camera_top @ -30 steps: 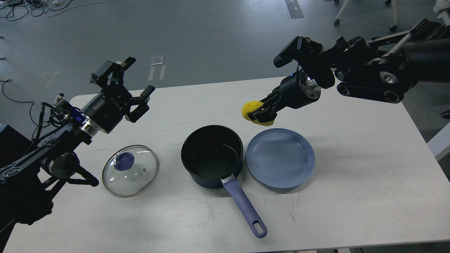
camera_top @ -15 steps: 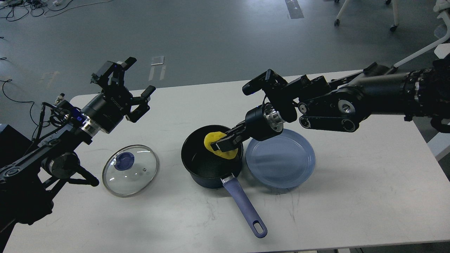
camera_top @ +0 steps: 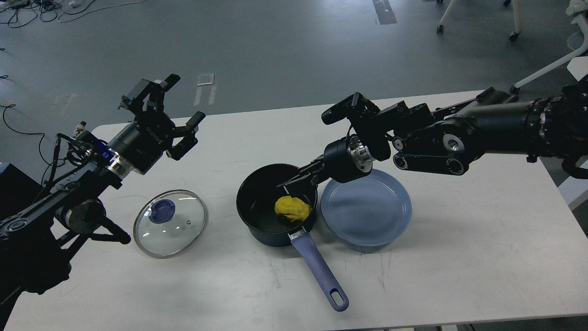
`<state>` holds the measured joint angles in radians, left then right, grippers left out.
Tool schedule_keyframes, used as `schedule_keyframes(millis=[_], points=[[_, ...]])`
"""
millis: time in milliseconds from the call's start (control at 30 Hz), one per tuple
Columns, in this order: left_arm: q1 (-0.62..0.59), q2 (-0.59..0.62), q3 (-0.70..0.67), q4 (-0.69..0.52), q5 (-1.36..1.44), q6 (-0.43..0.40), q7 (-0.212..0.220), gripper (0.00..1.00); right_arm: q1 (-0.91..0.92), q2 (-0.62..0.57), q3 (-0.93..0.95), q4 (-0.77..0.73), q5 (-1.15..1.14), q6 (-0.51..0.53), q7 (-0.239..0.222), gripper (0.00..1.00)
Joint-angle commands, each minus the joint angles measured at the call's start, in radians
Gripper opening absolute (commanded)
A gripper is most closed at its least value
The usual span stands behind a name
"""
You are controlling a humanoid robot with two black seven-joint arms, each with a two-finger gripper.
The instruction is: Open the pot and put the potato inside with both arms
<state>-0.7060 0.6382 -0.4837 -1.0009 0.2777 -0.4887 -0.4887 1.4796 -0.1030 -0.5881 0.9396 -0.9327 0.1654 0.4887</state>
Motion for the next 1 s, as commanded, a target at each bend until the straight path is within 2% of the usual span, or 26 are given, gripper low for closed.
schedule_keyframes(millis=[0, 100, 200, 367, 433, 533, 700, 967], points=[[0.0, 0.001, -0.001, -0.001, 0.0, 0.0, 0.0, 0.98, 0.01, -0.023, 0.005, 0.001, 0.003, -0.001, 0.0, 0.99], [-0.001, 0.001, -0.001, -0.001, -0.002, 0.0, 0.0, 0.98, 0.015, -0.052, 0.034, 0.001, 0.009, -0.003, 0.0, 1.0], [0.0, 0.003, -0.019, -0.001, -0.002, 0.0, 0.0, 0.98, 0.013, -0.144, 0.123, -0.002, 0.021, 0.002, 0.0, 1.0], [0.0, 0.001, -0.021, -0.002, -0.002, 0.0, 0.0, 0.98, -0.025, -0.28, 0.247, -0.008, 0.225, 0.005, 0.0, 1.0], [0.002, -0.005, -0.023, -0.001, 0.0, 0.0, 0.0, 0.98, -0.109, -0.331, 0.321, -0.015, 0.413, -0.003, 0.0, 1.0], [0.01, -0.009, -0.023, -0.001, 0.0, 0.0, 0.0, 0.98, -0.226, -0.372, 0.42, -0.022, 0.57, -0.003, 0.0, 1.0], [0.019, -0.011, -0.023, -0.001, 0.0, 0.0, 0.0, 0.98, -0.48, -0.405, 0.629, -0.021, 0.675, 0.0, 0.0, 1.0], [0.043, -0.025, -0.024, -0.001, 0.0, 0.0, 0.0, 0.98, -0.712, -0.389, 0.833, -0.027, 0.813, 0.054, 0.0, 1.0]])
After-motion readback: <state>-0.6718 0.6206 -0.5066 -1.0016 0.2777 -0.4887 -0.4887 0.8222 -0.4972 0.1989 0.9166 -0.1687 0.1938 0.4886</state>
